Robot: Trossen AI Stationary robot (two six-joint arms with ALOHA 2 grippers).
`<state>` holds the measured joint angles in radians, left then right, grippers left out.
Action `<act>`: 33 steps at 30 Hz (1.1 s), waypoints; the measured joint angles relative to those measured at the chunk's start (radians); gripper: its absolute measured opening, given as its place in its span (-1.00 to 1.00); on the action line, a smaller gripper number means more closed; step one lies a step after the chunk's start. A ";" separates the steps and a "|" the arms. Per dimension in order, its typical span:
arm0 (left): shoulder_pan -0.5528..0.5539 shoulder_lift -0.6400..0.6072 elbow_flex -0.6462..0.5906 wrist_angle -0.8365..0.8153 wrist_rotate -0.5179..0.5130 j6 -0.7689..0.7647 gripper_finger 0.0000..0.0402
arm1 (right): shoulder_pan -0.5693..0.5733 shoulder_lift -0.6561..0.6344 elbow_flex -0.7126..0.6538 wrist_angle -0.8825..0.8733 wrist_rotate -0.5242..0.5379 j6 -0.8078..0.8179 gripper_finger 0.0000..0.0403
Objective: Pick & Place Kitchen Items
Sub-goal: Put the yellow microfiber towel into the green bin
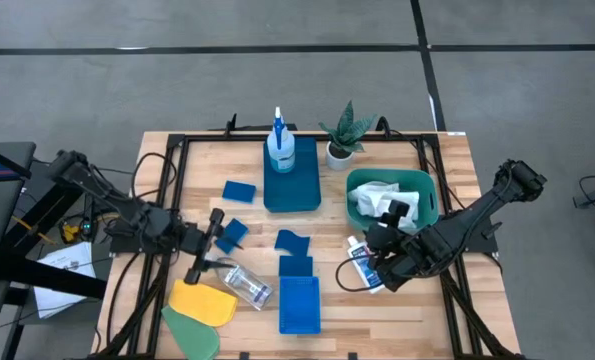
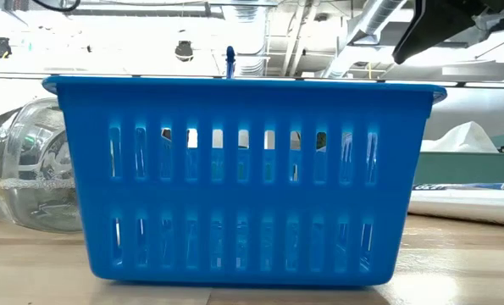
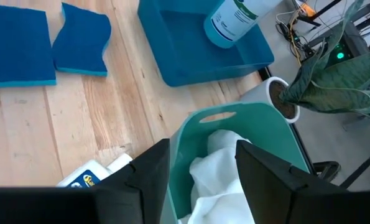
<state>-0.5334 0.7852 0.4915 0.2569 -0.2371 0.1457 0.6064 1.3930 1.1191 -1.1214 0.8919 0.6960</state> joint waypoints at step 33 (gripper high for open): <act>-0.331 0.240 0.164 -0.503 -0.139 -0.630 0.10 | 0.034 0.000 0.000 0.141 -0.109 -0.121 -0.13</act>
<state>-0.8646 1.0256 0.6559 -0.2458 -0.3758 -0.4848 0.6402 1.3933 1.1191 -0.9802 0.7826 0.5751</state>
